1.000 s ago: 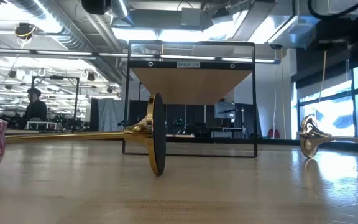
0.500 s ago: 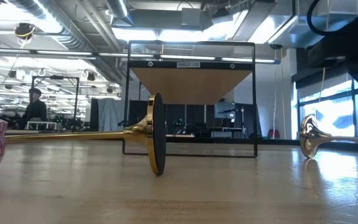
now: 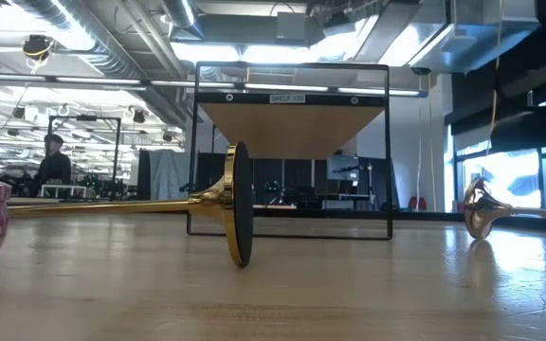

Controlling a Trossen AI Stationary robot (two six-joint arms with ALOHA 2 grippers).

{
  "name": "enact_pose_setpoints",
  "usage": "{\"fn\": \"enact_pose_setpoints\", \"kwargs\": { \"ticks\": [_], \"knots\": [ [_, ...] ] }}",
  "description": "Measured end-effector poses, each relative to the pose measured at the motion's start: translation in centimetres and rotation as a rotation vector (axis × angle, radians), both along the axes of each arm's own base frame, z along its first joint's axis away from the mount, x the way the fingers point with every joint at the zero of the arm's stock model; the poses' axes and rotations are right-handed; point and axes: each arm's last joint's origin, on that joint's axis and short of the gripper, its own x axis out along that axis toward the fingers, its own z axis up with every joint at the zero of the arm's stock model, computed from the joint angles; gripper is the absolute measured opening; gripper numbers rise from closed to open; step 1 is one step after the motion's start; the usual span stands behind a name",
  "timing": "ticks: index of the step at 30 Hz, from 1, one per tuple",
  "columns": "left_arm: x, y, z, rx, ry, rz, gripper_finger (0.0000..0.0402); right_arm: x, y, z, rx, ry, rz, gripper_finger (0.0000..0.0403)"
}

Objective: Pick & Place candle stick holders
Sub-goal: Put the left gold candle holder on the shelf

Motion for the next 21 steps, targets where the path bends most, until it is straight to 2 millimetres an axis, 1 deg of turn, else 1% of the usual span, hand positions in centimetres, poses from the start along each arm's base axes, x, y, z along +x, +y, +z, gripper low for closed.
{"fn": "enact_pose_setpoints", "kwargs": {
  "ticks": [7, 11, 14, 17, 21],
  "knots": [
    [0.13, 0.19, 0.09, 0.011, 0.0, 0.013, 0.0002, -0.15, -0.11, -0.45, 0.002, -0.006, -0.011, 0.0202],
    [0.29, 0.35, 0.09, 0.012, 0.001, 0.02, 0.0002, 0.13, 0.08, -0.48, 0.012, -0.04, -0.075, 0.0202],
    [0.33, 0.39, 0.09, 0.012, 0.001, 0.022, 0.0006, 0.23, 0.04, -0.49, -0.02, -0.072, -0.137, 0.0198],
    [0.44, 0.52, 0.09, 0.013, 0.001, 0.027, 0.0005, 0.19, -0.09, -0.48, -0.058, -0.089, -0.181, 0.0182],
    [0.44, 0.53, 0.08, 0.018, 0.003, 0.027, 0.0002, 0.07, -0.14, -0.47, -0.07, -0.082, -0.224, 0.0137]
  ]
}}
